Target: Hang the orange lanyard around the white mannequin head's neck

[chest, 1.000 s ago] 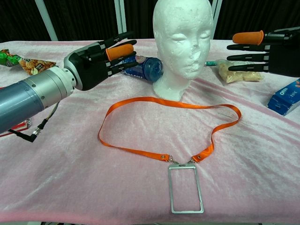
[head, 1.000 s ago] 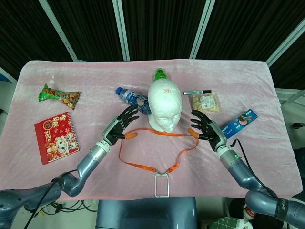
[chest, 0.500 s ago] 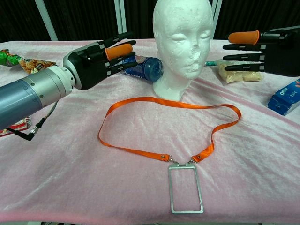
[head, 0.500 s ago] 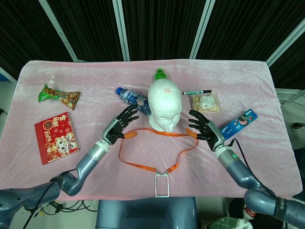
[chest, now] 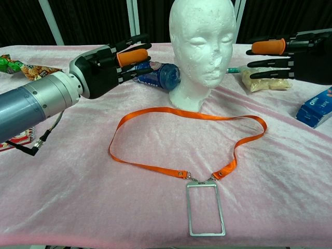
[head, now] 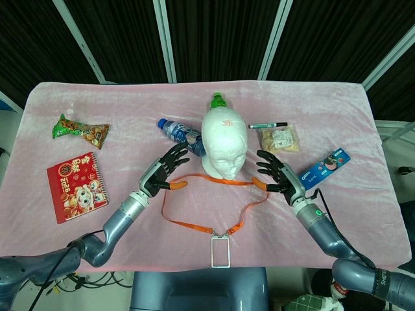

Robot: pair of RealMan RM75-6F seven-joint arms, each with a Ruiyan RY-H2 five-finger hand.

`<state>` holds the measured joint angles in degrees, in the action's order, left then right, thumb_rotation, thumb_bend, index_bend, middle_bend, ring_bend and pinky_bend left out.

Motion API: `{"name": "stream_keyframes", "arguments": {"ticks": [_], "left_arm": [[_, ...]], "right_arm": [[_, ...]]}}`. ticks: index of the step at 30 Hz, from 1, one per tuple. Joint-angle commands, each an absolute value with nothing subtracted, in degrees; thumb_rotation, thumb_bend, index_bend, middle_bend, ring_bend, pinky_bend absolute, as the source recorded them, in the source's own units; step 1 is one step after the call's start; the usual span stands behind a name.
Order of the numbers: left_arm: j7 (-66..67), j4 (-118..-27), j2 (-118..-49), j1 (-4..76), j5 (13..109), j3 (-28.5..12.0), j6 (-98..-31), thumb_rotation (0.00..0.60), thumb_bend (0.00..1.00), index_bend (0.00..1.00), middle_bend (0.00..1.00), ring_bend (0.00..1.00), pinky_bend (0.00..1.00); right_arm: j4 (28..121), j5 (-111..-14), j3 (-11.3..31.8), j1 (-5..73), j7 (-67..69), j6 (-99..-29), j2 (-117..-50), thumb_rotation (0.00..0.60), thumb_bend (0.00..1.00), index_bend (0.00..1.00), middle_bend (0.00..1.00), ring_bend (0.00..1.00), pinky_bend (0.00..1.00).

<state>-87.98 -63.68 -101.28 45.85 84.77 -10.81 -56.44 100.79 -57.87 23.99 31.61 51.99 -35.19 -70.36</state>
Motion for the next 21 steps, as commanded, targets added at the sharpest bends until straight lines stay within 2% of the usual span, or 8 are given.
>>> {"name": "stream_keyframes", "arguments": {"ticks": [1, 6, 11, 21], "left_arm": [[-85.62, -64.23, -100.65, 45.62, 84.73, -10.70, -56.85, 0.600, 0.15, 0.08, 0.00, 0.00, 0.09], [-81.46, -66.21, -98.97, 45.16, 84.66, -10.31, -57.08, 0.600, 0.15, 0.08, 0.00, 0.00, 0.10], [-74.48, -69.84, -96.46, 44.01, 83.11, -10.79, -57.90, 0.600, 0.15, 0.08, 0.00, 0.00, 0.10], [-62.11, -76.78, -91.25, 41.39, 83.15, -10.71, -61.99, 0.600, 0.15, 0.08, 0.00, 0.00, 0.10]], "right_arm": [[100.25, -59.27, 21.41, 32.12, 44.68, -37.88, -70.10, 0.600, 0.23, 0.17, 0.09, 0.14, 0.14], [98.07, -57.46, 16.47, 32.79, 26.36, -47.26, -72.53, 0.600, 0.23, 0.20, 0.10, 0.14, 0.14], [97.59, -51.24, 15.10, 32.54, 14.43, -56.40, -76.34, 0.600, 0.24, 0.22, 0.10, 0.14, 0.14], [94.54, -45.28, 12.06, 33.29, -4.10, -66.12, -82.63, 0.600, 0.24, 0.29, 0.11, 0.14, 0.14]]}}
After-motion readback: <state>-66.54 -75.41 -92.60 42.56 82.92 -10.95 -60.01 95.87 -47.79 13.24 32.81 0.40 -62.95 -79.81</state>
